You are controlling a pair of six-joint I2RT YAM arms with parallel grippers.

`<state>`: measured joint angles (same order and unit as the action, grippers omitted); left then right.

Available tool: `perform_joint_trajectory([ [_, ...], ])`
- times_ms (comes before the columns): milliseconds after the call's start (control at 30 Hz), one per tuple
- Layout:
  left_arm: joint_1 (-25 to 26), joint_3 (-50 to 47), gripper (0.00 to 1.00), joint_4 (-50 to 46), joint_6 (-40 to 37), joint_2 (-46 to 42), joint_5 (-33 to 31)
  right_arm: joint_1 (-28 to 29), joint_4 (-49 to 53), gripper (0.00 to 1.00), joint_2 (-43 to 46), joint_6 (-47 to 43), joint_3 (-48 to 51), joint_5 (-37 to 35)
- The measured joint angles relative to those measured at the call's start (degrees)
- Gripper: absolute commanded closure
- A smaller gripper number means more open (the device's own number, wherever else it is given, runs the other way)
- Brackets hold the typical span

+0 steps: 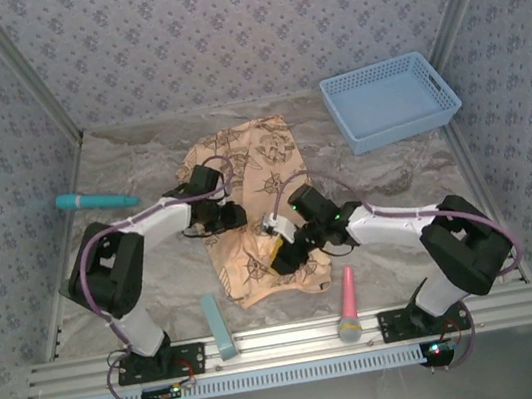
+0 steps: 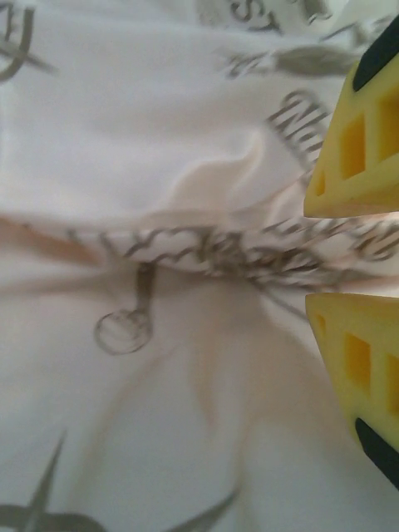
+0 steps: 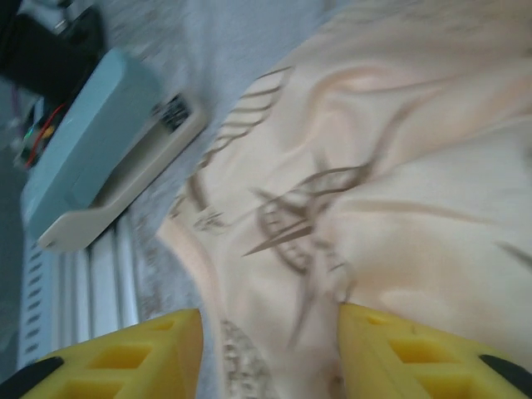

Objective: Fold the inside-out t-shirt

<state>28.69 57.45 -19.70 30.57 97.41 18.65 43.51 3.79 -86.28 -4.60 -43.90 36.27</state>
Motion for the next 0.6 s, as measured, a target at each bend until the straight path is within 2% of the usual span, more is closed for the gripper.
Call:
perform_joint_trajectory([
  [133,3.13,-3.28,0.65,0.04,3.02,-4.50,2.34,-1.90,0.37,0.48,2.29,1.05,-0.46,-5.97],
  [267,6.73,-4.92,0.63,0.46,6.47,-4.20,4.33,-2.93,0.31,0.48,2.05,3.06,-0.50,-9.79],
  [300,7.67,-4.92,0.64,0.61,7.28,-3.54,4.48,-3.08,0.26,0.48,1.84,3.74,-0.52,-10.86],
  [367,8.66,-4.92,0.75,1.25,8.76,-2.43,4.52,-3.13,0.57,0.50,0.72,4.74,-0.96,-12.79],
  [467,9.88,-4.92,0.88,2.21,9.77,-1.49,4.52,-3.15,1.46,0.58,-2.73,6.25,-3.32,-15.58],
  [600,12.04,-5.70,0.97,4.02,8.74,-2.19,4.42,-3.26,2.25,0.87,-6.64,7.96,-6.12,-17.29],
])
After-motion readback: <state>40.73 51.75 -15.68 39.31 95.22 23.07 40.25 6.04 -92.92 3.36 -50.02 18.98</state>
